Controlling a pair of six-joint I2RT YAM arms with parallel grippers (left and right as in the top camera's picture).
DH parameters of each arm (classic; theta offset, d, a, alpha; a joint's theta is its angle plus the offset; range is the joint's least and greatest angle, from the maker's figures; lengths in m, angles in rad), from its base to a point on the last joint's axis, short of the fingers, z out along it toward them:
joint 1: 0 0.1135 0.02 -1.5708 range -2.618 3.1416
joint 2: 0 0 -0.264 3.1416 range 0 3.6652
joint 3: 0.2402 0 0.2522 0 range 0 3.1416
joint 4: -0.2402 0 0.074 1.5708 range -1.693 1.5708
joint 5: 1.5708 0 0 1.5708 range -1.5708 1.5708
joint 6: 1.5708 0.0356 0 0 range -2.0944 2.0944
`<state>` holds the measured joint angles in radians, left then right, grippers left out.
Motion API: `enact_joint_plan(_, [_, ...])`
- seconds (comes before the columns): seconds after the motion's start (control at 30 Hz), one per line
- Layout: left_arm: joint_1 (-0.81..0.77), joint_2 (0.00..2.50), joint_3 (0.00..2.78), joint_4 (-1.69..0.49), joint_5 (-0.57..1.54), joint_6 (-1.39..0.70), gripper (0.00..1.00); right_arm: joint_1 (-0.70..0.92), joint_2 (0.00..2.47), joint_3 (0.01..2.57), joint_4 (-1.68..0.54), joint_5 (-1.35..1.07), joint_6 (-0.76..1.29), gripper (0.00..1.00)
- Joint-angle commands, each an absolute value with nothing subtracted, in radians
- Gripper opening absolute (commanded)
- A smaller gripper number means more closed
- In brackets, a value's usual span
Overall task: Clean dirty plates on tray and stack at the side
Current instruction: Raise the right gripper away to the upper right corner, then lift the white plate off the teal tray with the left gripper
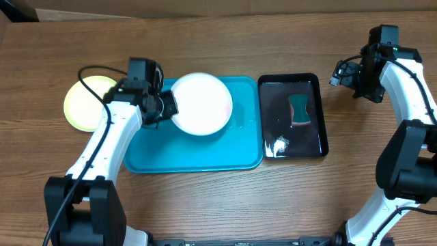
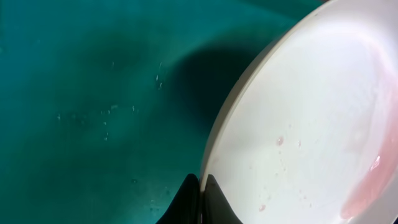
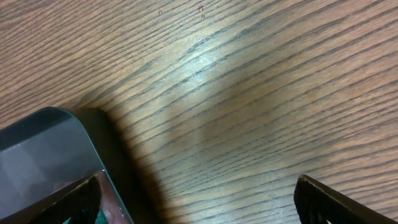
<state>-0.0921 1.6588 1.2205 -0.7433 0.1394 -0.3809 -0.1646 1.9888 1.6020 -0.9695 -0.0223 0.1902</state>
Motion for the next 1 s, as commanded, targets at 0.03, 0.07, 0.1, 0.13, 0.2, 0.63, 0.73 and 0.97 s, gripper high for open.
enact_joint_plan(0.03, [-0.109, 1.637, 1.295, -0.759, 0.13, -0.352, 0.04, -0.168, 1.96, 1.617, -0.967, -0.028, 0.194, 1.0])
enact_joint_plan(0.07, [-0.122, 1.637, 1.306, -0.759, 0.13, -0.356, 0.04, -0.168, 1.96, 1.617, -0.967, -0.028, 0.194, 1.0])
enact_joint_plan(0.1, [-0.136, 1.637, 1.314, -0.756, 0.126, -0.355, 0.04, -0.168, 1.96, 1.617, -0.967, -0.028, 0.194, 1.0])
enact_joint_plan(0.13, [-0.156, 1.637, 1.324, -0.755, 0.113, -0.355, 0.04, -0.168, 1.96, 1.617, -0.967, -0.028, 0.194, 1.0])
enact_joint_plan(0.2, [-0.194, 1.637, 1.345, -0.755, 0.074, -0.356, 0.04, -0.168, 1.96, 1.617, -0.967, -0.028, 0.194, 1.0])
enact_joint_plan(0.63, [-0.569, 1.637, 1.521, -0.725, -0.432, -0.35, 0.04, -0.168, 1.96, 1.617, -0.967, -0.028, 0.194, 1.0])
enact_joint_plan(0.73, [-0.632, 1.637, 1.538, -0.718, -0.517, -0.335, 0.04, -0.168, 1.96, 1.617, -0.967, -0.028, 0.194, 1.0])
enact_joint_plan(0.97, [-0.759, 1.637, 1.543, -0.672, -0.672, -0.265, 0.04, -0.168, 1.96, 1.617, -0.967, -0.028, 0.194, 1.0])
